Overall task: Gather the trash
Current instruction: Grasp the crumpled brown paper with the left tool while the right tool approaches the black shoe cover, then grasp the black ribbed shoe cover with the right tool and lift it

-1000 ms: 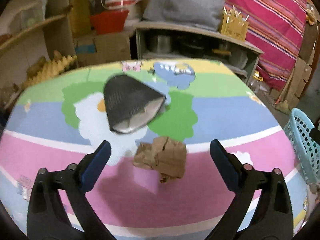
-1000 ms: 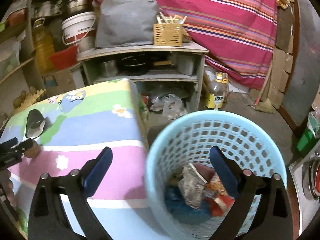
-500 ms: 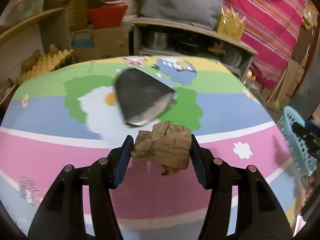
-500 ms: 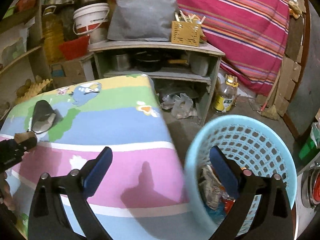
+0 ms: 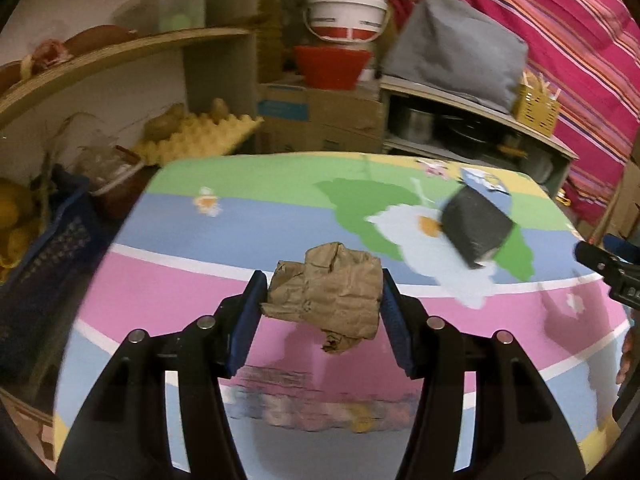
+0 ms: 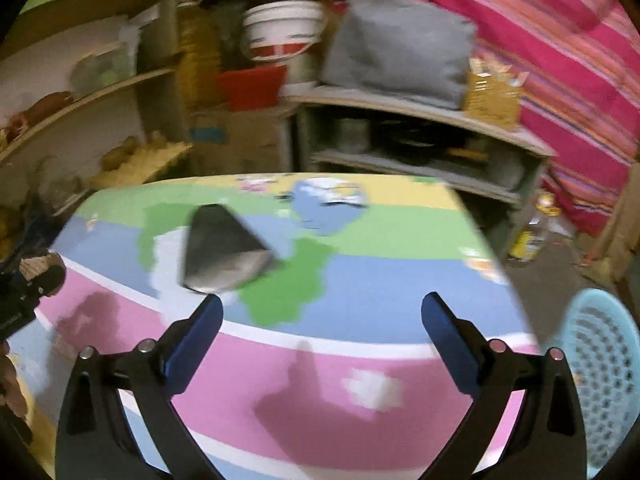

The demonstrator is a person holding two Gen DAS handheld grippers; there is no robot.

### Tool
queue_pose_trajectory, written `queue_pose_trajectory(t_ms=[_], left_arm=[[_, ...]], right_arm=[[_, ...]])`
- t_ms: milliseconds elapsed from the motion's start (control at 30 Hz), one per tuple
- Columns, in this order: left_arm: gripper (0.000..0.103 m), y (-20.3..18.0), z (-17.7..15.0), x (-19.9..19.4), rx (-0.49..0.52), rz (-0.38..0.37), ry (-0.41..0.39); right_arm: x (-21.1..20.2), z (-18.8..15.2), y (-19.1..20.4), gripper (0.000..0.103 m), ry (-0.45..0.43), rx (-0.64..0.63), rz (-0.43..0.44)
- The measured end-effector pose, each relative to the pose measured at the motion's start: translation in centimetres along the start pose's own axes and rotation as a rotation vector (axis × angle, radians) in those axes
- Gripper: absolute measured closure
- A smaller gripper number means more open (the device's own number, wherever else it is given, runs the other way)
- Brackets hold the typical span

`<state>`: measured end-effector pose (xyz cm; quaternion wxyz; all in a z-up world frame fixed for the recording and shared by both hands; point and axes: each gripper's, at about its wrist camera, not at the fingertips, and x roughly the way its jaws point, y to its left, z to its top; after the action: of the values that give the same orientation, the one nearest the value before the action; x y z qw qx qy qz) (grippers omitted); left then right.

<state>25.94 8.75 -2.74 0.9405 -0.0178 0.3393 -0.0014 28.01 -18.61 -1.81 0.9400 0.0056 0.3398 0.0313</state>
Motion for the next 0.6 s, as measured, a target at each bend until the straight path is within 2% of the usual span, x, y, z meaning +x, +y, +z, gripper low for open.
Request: queue_pose_trajectory(t_ms=[133,300,600], left_arm=[[0.048,2.2,0.5,-0.2,-0.034,0.001,-0.023],[0.048,3.2,0.9,0.5,-0.018,0.021,-0.03],[0.048,4.6,2.3,1.2,-0.067,0.021,-0.05]], right_arm=[[2.4,1.1,4.4,0.006,0.005,-0.099,0.007],[5.4,2.1,7.4,0.006,0.043,-0.175,0.007],[9.6,2.5,8.0,0.006,0.123,-0.176,0.003]])
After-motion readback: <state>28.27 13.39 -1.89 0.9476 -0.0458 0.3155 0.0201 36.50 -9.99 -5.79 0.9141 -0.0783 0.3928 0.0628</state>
